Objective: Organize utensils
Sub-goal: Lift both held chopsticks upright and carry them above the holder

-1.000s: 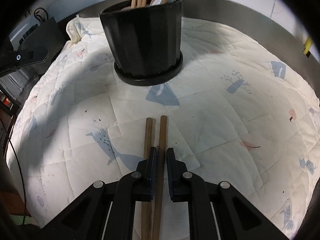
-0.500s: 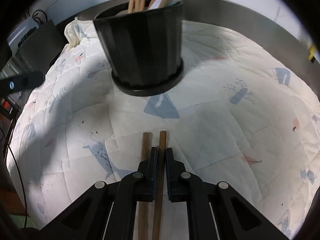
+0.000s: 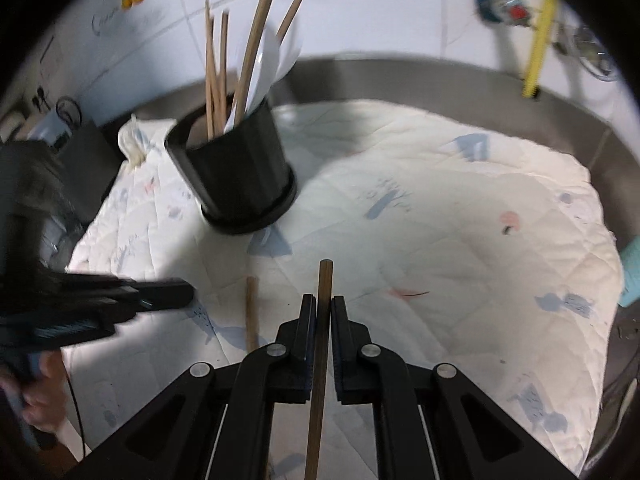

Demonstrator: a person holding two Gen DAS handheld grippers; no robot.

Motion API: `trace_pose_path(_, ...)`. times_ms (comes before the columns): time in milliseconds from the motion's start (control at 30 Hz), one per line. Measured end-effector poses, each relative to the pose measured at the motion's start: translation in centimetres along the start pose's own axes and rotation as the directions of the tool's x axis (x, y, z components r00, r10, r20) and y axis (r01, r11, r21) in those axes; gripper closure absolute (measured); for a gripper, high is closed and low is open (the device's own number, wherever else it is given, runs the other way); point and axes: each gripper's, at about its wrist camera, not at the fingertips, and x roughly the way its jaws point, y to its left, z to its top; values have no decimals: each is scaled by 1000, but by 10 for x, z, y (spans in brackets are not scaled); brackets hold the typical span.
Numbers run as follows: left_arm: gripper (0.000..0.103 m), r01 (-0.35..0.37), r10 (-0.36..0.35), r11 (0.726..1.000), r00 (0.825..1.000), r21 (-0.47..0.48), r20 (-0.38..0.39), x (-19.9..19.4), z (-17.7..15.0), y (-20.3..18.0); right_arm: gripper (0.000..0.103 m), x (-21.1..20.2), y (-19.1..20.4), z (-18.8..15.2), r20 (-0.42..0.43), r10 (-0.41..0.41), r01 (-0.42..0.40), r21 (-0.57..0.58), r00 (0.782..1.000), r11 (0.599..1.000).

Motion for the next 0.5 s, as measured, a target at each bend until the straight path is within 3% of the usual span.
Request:
trace_pose_path(300,94,-14,3,987,998,-161,-67,44,10,-1,94,-45,-8,-6,101,-3,1,29,995,1000)
trace_pose_path(500,93,-38,15,975,994,-220,-108,64,14,4,93,-68,-14,-13,147,-5,-1,39,989,999)
